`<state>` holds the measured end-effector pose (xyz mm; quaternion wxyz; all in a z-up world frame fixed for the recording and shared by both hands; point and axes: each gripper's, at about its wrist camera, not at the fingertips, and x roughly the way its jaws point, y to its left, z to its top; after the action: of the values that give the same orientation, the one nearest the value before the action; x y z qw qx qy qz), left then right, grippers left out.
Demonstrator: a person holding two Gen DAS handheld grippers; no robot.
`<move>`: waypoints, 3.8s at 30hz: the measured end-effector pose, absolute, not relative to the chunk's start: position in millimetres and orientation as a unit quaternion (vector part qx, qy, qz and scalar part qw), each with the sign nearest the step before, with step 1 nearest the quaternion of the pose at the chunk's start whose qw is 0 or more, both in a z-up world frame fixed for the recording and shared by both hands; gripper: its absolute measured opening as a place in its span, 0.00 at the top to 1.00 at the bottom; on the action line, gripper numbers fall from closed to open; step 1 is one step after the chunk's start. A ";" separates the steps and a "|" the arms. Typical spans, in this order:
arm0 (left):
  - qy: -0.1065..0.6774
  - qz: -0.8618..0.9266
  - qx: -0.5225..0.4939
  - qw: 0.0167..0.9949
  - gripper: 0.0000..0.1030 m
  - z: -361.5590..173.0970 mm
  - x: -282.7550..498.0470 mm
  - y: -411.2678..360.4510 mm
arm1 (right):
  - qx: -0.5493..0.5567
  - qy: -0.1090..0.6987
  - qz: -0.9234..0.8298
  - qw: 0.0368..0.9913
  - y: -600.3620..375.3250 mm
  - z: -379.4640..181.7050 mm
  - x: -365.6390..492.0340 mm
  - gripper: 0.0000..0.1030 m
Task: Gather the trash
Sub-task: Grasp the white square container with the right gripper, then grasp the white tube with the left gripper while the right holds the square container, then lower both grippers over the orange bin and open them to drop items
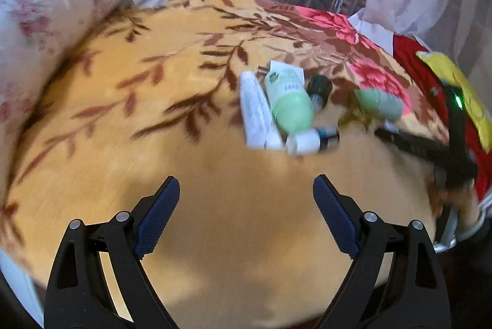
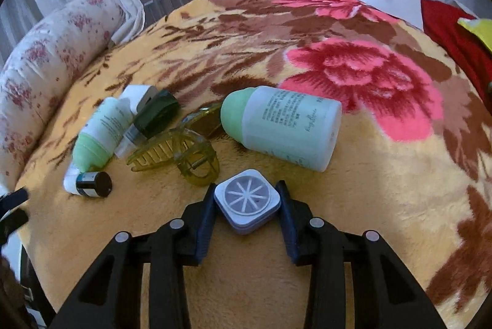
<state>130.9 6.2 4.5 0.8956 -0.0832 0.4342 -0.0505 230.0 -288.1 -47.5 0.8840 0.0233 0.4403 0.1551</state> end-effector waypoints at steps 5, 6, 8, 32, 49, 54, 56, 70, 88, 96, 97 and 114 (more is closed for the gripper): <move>0.467 0.007 -0.108 0.878 0.16 -5.0 188.2 23.7 | 0.047 0.439 0.164 0.882 -293.8 -49.1 230.5 0.63; 0.475 0.014 -0.109 0.873 0.16 -7.6 197.1 25.7 | 0.050 0.439 0.165 0.882 -295.0 -49.6 231.2 0.63; 0.490 0.012 -0.121 0.863 0.16 -12.4 214.8 28.8 | 0.058 0.441 0.170 0.880 -296.9 -50.4 232.4 0.63; 0.492 0.020 0.034 0.870 0.68 -38.1 249.4 -15.6 | 0.080 0.440 0.178 0.876 -302.0 -50.6 233.5 0.63; 0.399 -0.051 -0.074 0.913 0.69 26.7 115.5 25.2 | 0.066 0.401 0.159 0.900 -294.5 -19.0 199.3 0.64; 0.364 -0.054 -0.042 0.929 0.69 42.0 47.2 10.8 | 0.054 0.370 0.184 0.909 -277.3 8.6 135.2 0.63; 0.359 -0.052 -0.034 0.931 0.69 41.8 29.0 5.0 | 0.047 0.357 0.197 0.912 -269.4 19.3 106.2 0.63; 0.430 -0.101 -0.039 0.897 0.68 -30.8 -70.6 -11.0 | 0.030 0.423 0.263 0.867 -216.9 -32.4 -67.2 0.63; 0.510 -0.085 -0.027 0.855 0.68 -86.2 -65.8 -24.0 | 0.054 0.498 0.229 0.835 -213.4 -91.6 -65.9 0.63; 0.514 -0.065 -0.047 0.854 0.28 -88.2 -64.9 -12.0 | 0.074 0.503 0.213 0.834 -223.8 -95.6 -63.7 0.47; 0.516 -0.064 -0.049 0.853 0.28 -89.2 -64.2 -11.4 | 0.075 0.503 0.213 0.835 -224.5 -95.3 -63.9 0.47; 0.419 -0.103 -0.035 0.901 0.14 -7.3 -43.8 -14.6 | -0.006 0.409 0.246 0.879 -248.7 7.2 -17.8 0.37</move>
<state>-43.8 -14.6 -7.3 0.9013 -0.0353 0.4191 -0.1034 -17.8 -248.7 7.2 0.8791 -0.0057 0.4085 0.2455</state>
